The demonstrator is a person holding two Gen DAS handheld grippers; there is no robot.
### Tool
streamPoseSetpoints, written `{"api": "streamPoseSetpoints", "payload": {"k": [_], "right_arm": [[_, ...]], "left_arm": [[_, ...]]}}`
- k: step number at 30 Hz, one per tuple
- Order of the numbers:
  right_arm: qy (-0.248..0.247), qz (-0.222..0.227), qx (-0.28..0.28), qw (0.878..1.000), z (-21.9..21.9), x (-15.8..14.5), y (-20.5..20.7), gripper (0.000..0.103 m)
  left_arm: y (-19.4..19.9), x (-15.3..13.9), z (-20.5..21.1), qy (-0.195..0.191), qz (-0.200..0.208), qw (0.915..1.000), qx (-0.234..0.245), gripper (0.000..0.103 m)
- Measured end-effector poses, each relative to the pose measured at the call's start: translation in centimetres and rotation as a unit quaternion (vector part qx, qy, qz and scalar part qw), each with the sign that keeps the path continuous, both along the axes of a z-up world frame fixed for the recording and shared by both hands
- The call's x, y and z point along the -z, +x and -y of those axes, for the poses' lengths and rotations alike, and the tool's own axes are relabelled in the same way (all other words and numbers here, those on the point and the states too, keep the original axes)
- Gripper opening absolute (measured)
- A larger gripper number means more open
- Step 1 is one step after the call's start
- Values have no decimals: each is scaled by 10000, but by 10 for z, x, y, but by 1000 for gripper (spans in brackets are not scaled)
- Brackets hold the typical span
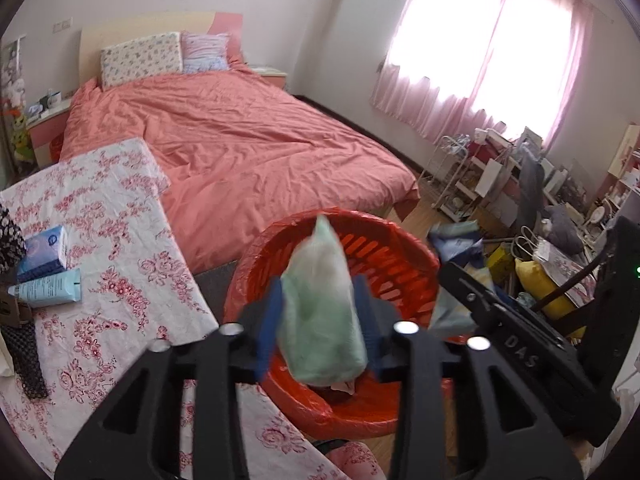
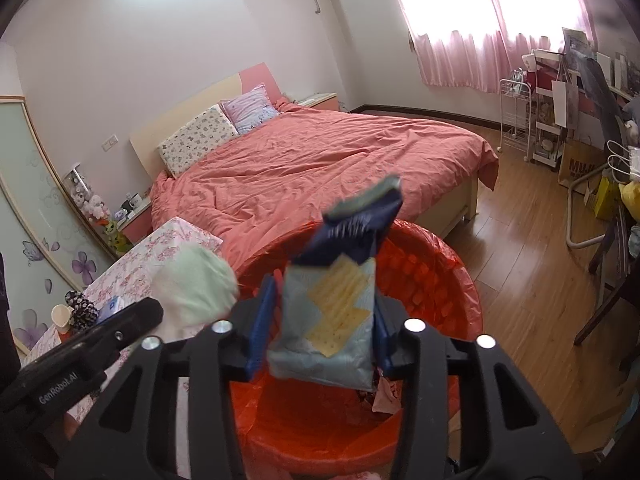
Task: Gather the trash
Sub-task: 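Carry sock and cracker bag to the orange basket and release both, then return both tools to the pile on the bed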
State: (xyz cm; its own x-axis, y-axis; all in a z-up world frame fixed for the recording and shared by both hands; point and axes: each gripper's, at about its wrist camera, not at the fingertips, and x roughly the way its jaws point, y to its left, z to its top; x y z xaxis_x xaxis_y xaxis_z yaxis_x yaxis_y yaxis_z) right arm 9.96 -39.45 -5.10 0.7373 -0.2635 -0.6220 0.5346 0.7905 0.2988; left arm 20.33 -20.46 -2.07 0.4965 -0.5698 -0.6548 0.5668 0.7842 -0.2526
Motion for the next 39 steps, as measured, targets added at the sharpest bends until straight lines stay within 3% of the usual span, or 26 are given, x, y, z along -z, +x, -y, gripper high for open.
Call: {"api": "streamPoseSetpoints", "payload": {"k": [5,11,21,27,31,33,35,39], "right_arm": [[-8,-94,28,10000,1,9,2,59],[-137,-157,47,9998,-13,9,-2,67],[-332,-275,-269,9987,-64,3,6,69],[-394,-438,-724,9956,-111,10,21,69],[-335,-509,-1058,9925,-143,17,33,69],[-330,-553,-1217,9905,-158,21,40,69],[-334,-601,-1390,9879,-174,23,48,69],[-394,-642,-1669,9831,-199,25,60,69]], "left_arm": [[3,6,-11,177,-51,9996,-219,51],[-4,4,-34,525,197,9968,-562,63],[-5,5,-121,857,292,9869,-1337,64],[0,7,-191,901,243,9720,-2157,66],[10,16,-235,978,189,9573,-2714,66],[18,22,-249,920,59,9539,-2855,60],[25,28,-257,871,-87,9530,-2902,54],[34,34,-260,827,-192,9548,-2849,54]]}}
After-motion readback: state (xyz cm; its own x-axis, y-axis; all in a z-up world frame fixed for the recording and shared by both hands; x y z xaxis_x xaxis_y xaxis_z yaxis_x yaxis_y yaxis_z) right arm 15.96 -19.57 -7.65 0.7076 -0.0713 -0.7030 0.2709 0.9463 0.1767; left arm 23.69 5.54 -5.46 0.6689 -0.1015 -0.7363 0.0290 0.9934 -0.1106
